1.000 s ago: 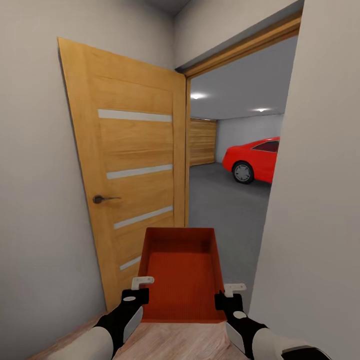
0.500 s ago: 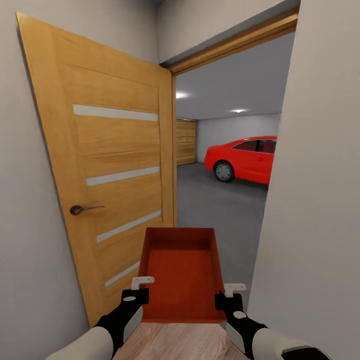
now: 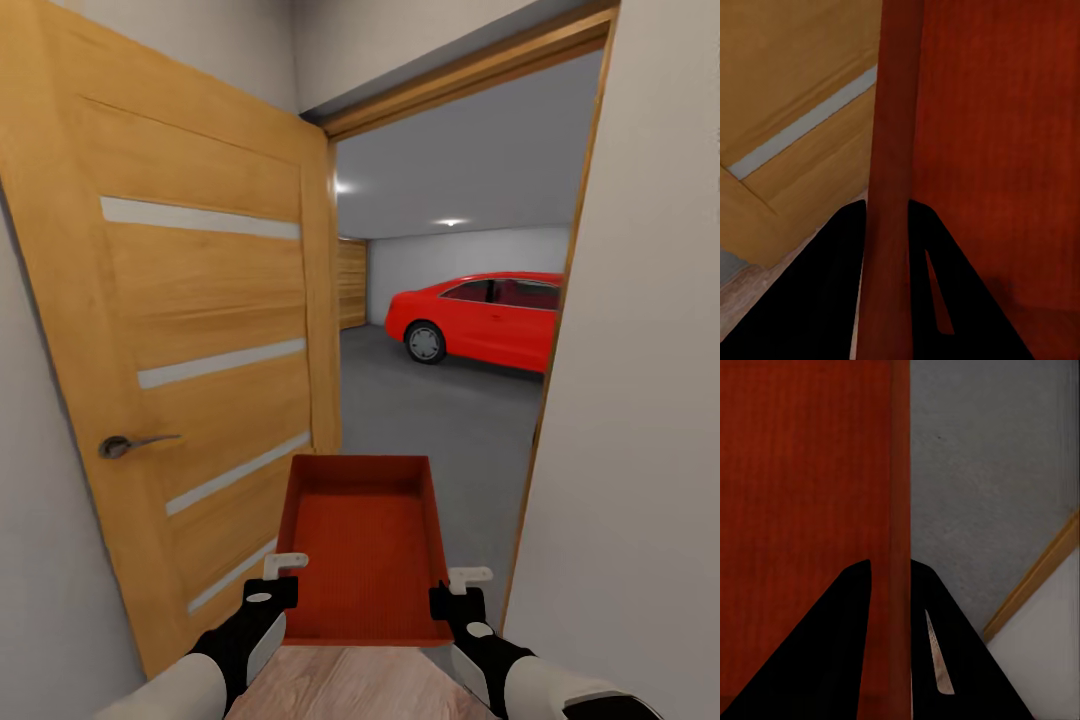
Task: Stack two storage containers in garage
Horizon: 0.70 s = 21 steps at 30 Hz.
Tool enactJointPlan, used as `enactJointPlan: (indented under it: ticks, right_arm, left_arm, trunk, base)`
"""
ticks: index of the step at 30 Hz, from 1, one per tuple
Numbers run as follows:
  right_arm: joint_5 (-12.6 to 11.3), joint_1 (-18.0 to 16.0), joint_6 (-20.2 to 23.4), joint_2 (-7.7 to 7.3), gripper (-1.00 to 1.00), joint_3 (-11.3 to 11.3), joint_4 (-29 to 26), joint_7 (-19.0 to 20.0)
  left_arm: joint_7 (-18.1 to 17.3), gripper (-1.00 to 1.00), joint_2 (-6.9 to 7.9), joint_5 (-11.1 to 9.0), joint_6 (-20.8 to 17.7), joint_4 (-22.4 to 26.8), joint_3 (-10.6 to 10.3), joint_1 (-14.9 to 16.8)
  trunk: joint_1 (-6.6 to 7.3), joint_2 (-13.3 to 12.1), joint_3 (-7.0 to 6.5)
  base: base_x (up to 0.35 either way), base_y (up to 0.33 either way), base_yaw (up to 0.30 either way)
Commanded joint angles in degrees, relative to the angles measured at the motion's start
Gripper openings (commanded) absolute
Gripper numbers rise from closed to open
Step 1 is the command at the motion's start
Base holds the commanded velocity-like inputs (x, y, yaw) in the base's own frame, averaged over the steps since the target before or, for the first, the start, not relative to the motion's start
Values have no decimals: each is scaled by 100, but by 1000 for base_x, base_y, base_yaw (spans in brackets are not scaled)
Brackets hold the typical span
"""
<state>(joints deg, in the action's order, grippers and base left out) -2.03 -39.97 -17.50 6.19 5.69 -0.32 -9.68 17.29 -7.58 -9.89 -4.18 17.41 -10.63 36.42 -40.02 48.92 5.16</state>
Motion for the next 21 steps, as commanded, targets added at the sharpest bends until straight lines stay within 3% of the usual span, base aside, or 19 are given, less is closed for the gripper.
enactJointPlan:
  ticks: [1, 7, 17, 21]
  right_arm:
    - [80, -2, 10, 5, -100, -323, 6, 19]
    - [80, -2, 10, 5, -100, -323, 6, 19]
    - [80, -2, 10, 8, -100, -323, 6, 19]
    - [80, -2, 10, 9, -100, -323, 6, 19]
  left_arm:
    - [82, -100, 11, 84, 146, 34, 483, 5]
    - [82, -100, 11, 84, 146, 34, 483, 5]
    - [74, -100, 11, 84, 146, 34, 483, 5]
    - [73, -100, 11, 84, 146, 34, 483, 5]
  trunk:
    - [-4, 7, 9]
    - [-4, 7, 9]
    - [-4, 7, 9]
    - [-4, 7, 9]
  base:
    - [314, 111, -288]
    - [314, 109, -268]
    - [307, 168, -27]
    - [294, 225, -170]
